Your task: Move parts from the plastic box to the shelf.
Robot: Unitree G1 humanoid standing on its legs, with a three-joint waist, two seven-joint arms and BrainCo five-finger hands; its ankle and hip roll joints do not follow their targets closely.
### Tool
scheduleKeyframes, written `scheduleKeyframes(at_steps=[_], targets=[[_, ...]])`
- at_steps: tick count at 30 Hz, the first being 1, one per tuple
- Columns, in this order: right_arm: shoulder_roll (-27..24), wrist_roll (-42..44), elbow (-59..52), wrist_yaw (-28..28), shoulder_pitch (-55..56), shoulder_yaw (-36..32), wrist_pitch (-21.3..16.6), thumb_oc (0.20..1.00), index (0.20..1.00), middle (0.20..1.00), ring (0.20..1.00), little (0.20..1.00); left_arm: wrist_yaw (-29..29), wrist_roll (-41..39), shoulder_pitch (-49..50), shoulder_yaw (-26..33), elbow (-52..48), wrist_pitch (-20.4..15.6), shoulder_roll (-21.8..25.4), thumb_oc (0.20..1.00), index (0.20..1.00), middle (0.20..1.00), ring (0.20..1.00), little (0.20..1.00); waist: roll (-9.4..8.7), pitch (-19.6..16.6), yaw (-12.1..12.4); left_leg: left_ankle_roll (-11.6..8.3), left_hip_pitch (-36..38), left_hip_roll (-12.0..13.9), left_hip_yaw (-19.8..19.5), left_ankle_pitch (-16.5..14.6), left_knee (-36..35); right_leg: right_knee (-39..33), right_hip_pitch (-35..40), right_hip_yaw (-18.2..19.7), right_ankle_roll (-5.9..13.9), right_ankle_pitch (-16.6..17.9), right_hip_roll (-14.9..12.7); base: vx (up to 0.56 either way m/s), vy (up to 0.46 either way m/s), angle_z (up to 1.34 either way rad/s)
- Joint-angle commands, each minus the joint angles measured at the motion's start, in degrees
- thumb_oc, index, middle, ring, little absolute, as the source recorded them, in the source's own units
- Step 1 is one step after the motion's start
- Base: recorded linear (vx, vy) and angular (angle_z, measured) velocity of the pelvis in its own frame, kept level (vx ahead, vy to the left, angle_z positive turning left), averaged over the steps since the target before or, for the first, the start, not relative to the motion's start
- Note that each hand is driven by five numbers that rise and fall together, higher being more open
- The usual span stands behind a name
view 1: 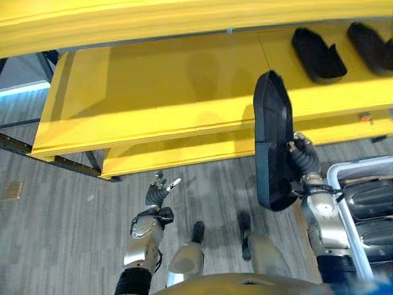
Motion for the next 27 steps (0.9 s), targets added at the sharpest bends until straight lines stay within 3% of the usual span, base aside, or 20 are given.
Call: scheduleKeyframes(at_steps=[1, 4, 9, 13, 20, 24, 25, 26, 27], targets=[[0.00, 1.58, -5.36, 0.34, -0.04, -3.78, -2.75, 0.200, 0.200, 0.200, 0.200, 0.200, -1.39, -0.58, 2.88, 0.30, -7.46, -2.14, 3.08, 1.000, 1.000, 1.000, 1.000, 1.000, -1.63, -3.91, -2.35, 0.51, 10.23, -6.67, 3.91, -1.03, -7.02, -2.96, 2.73, 0.37, 1.95, 7.37, -2.52, 0.21, -0.081, 0.67], [-0.34, 1.30, -6.23, 1.85, 2.27, -4.65, -2.58, 0.200, 0.200, 0.200, 0.200, 0.200, -2.24, -0.67, 4.16, 0.28, -7.37, -1.95, 2.51, 1.000, 1.000, 1.000, 1.000, 1.000, -2.97, -5.59, -3.32, 0.35, 12.67, -7.32, 2.87, -2.18, -7.02, -2.29, 5.29, 2.32, 1.99, 9.32, -2.43, 0.20, -0.130, 0.82], [-1.69, 1.38, -6.03, 1.94, 3.51, -6.71, -2.54, 0.200, 0.200, 0.200, 0.200, 0.200, -3.13, -0.77, 5.70, -0.53, -7.69, -1.78, 1.40, 1.000, 1.000, 1.000, 1.000, 1.000, -1.99, -7.47, -3.46, -0.74, 12.80, -4.80, 1.48, -0.81, -7.02, 0.60, 6.32, -0.49, 0.82, 8.64, -1.35, 0.13, -0.201, 0.32], [-1.84, 1.61, -5.78, 1.64, 3.35, -7.08, -2.40, 0.200, 0.200, 0.200, 0.200, 0.200, -3.29, -1.20, 6.15, -0.91, -7.59, -1.71, 1.25, 1.000, 1.000, 1.000, 1.000, 1.000, -1.53, -8.40, -3.35, -1.54, 12.23, -3.57, 1.21, 0.23, -7.02, 0.74, 7.28, -2.04, 0.23, 7.41, -0.47, 0.09, -0.140, 0.17], [-2.25, 1.93, -5.92, 1.60, 3.70, -7.47, -2.27, 0.200, 0.200, 0.200, 0.200, 0.200, -4.12, -1.52, 5.89, -1.74, -7.39, -1.40, 1.17, 1.000, 1.000, 1.000, 1.000, 1.000, 0.24, -8.50, -4.21, -2.68, 14.02, -1.13, 2.53, 2.06, -6.75, 6.97, 7.50, -3.16, -1.70, 2.44, 0.75, 0.10, -0.089, 0.15], [-2.55, 1.91, -6.07, 1.67, 3.45, -6.88, -2.27, 0.200, 0.200, 0.200, 0.200, 0.200, -4.12, -1.71, 5.09, -2.16, -7.26, -1.38, 1.26, 1.000, 1.000, 1.000, 1.000, 1.000, 0.02, -8.02, -4.53, -3.72, 12.18, -1.64, 3.12, 3.43, 0.32, 6.19, 10.01, -2.52, -2.47, 1.71, 0.85, 0.10, -0.073, 0.21], [-3.13, 2.34, -5.89, 1.50, 2.91, -6.46, -2.36, 0.200, 0.200, 0.200, 0.200, 0.200, -4.06, -1.97, 4.38, -2.41, -7.91, -1.33, 1.60, 1.000, 1.000, 1.000, 1.000, 1.000, -0.91, -7.23, -3.85, -5.27, 7.58, -4.43, 3.01, 6.21, 8.65, 4.36, 12.39, -2.38, -2.99, 2.15, 0.12, 0.03, -0.057, 0.16], [-3.21, 2.73, -5.82, 1.67, 2.66, -6.02, -2.42, 0.200, 0.200, 0.200, 0.200, 0.200, -4.08, -2.22, 4.11, -2.71, -7.89, -1.31, 1.76, 1.000, 1.000, 1.000, 1.000, 1.000, -1.65, -6.67, -3.53, -5.53, 4.85, -5.51, 4.12, 6.77, 12.59, 3.57, 13.30, -2.69, -3.16, 2.32, -0.62, 0.03, -0.083, 0.19], [-3.38, 2.75, -5.87, 1.57, 2.43, -6.00, -2.51, 0.200, 0.200, 0.200, 0.200, 0.200, -4.15, -2.21, 3.89, -3.10, -7.81, -1.41, 2.01, 1.000, 1.000, 1.000, 1.000, 1.000, -2.63, -6.27, -3.33, -5.15, 1.48, -4.97, 7.17, 7.00, 14.88, 2.89, 14.17, -3.38, -3.03, 2.07, -1.85, 0.01, -0.055, 0.28]])
